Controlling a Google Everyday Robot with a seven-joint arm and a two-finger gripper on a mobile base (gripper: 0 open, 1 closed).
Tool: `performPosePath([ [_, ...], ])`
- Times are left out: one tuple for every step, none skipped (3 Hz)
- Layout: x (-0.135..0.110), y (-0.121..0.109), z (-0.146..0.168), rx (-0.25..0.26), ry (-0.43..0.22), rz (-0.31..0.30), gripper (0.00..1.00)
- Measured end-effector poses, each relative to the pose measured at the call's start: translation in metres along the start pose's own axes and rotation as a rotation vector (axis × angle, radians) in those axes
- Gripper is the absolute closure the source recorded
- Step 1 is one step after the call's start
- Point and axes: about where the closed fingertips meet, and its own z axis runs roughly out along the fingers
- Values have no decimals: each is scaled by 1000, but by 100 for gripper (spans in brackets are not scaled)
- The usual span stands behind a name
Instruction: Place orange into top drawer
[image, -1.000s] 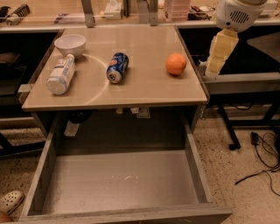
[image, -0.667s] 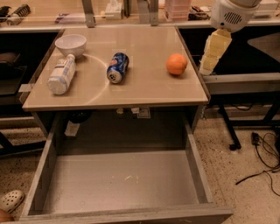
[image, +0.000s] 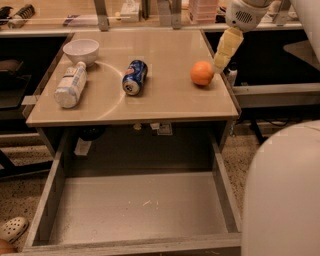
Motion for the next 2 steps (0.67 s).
performPosePath([
  [-5,-17,22,-1,8,46,0],
  [-10,-30,69,-38,32,128,0],
])
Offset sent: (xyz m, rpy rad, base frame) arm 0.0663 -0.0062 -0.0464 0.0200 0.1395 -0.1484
